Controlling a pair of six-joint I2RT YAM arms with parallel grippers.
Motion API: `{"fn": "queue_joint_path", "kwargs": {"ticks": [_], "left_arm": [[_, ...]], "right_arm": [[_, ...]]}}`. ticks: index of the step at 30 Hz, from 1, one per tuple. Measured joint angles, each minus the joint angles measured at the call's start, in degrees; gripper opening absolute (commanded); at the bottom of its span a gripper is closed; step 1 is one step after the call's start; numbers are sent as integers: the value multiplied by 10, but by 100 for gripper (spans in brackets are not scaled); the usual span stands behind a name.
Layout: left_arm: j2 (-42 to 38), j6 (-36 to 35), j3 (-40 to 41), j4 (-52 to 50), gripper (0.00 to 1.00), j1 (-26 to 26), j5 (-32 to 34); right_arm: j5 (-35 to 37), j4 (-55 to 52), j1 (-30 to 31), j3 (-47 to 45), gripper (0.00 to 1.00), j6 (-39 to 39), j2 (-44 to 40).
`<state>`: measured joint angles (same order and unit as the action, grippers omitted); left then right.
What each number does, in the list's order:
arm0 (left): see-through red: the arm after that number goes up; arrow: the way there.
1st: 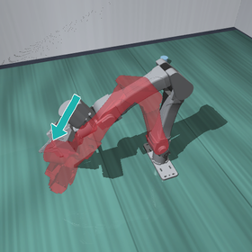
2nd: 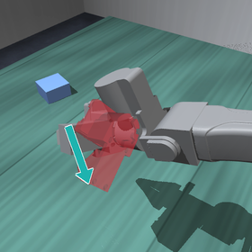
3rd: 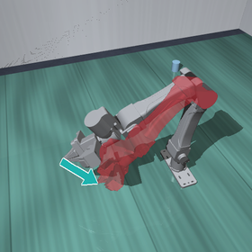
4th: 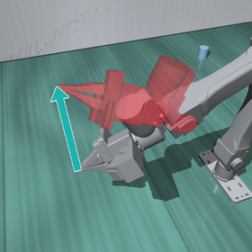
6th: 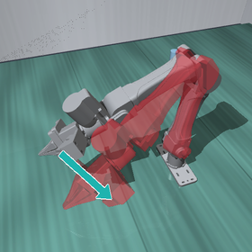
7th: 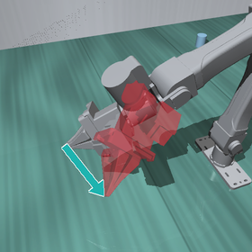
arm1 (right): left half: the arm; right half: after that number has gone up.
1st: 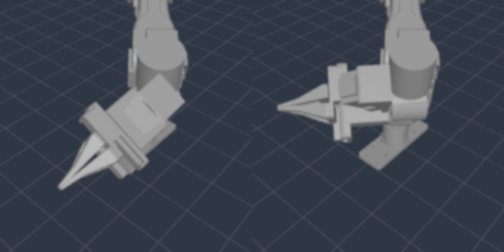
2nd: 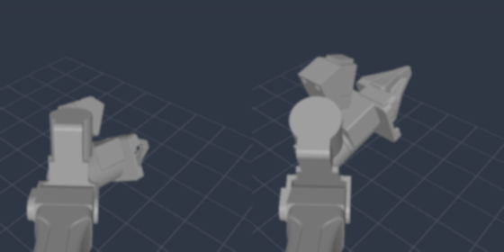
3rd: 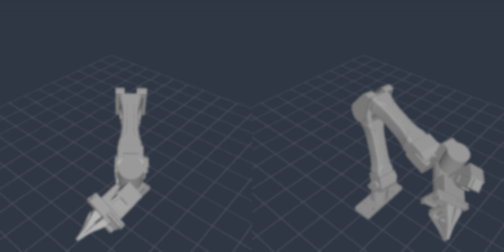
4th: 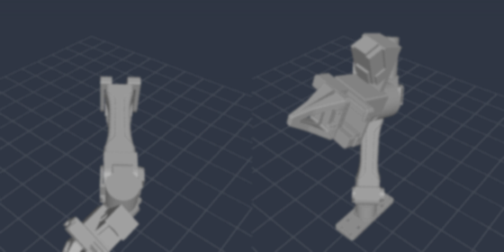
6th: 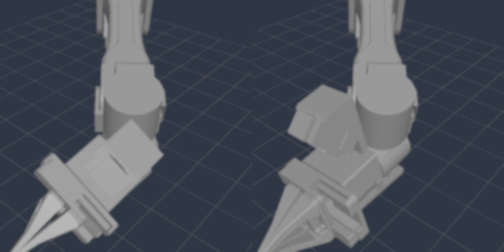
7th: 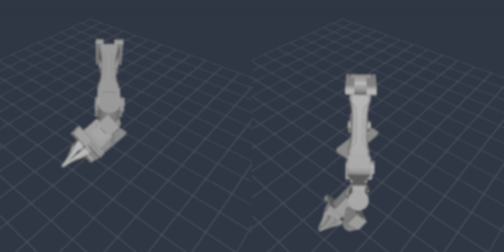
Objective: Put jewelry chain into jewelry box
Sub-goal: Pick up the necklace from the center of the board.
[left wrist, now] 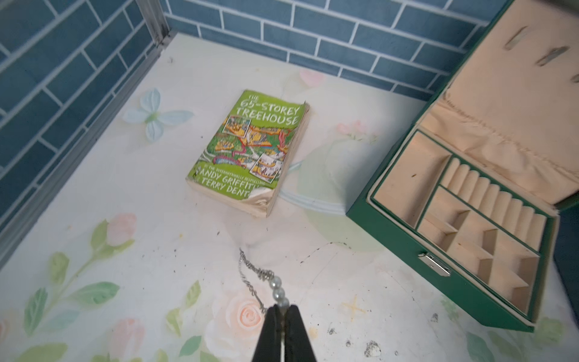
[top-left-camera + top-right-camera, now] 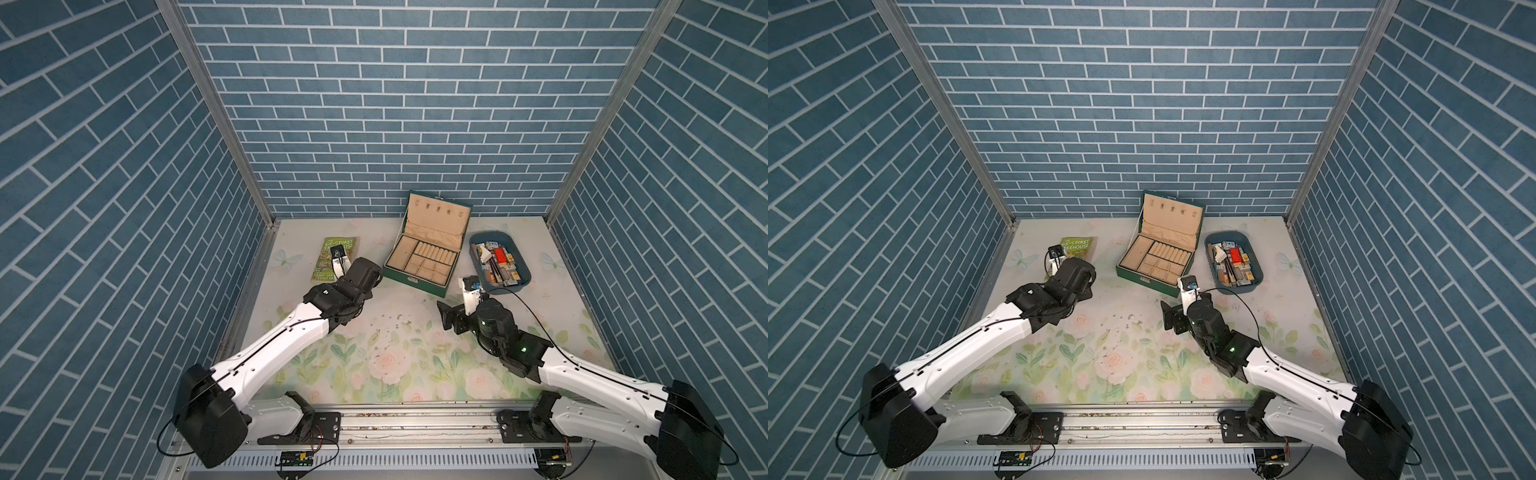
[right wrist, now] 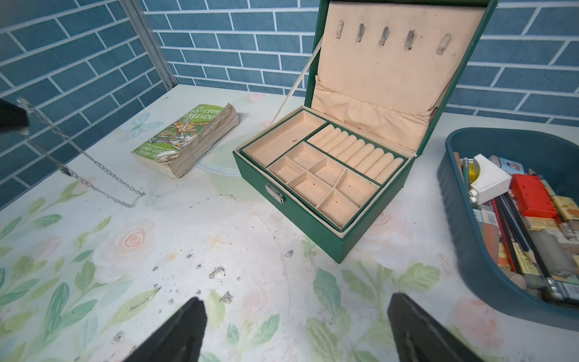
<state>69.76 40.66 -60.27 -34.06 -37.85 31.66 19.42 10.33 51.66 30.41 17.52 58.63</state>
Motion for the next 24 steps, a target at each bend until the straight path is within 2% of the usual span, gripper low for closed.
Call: {"fn": "queue_joint_path", "kwargs": {"ticks": [8,18,24], "left_arm": [[-59,-138,0,33,0,-1,-23],[-151,-319,70,102,0,-3,-143],[-165,-358,83,124,0,-14,-209]], "right_arm": [[16,19,0,3,94,-1,31],[47,24,0,37,94,-14,77],[67,23,0,37,94,-15,76]]}}
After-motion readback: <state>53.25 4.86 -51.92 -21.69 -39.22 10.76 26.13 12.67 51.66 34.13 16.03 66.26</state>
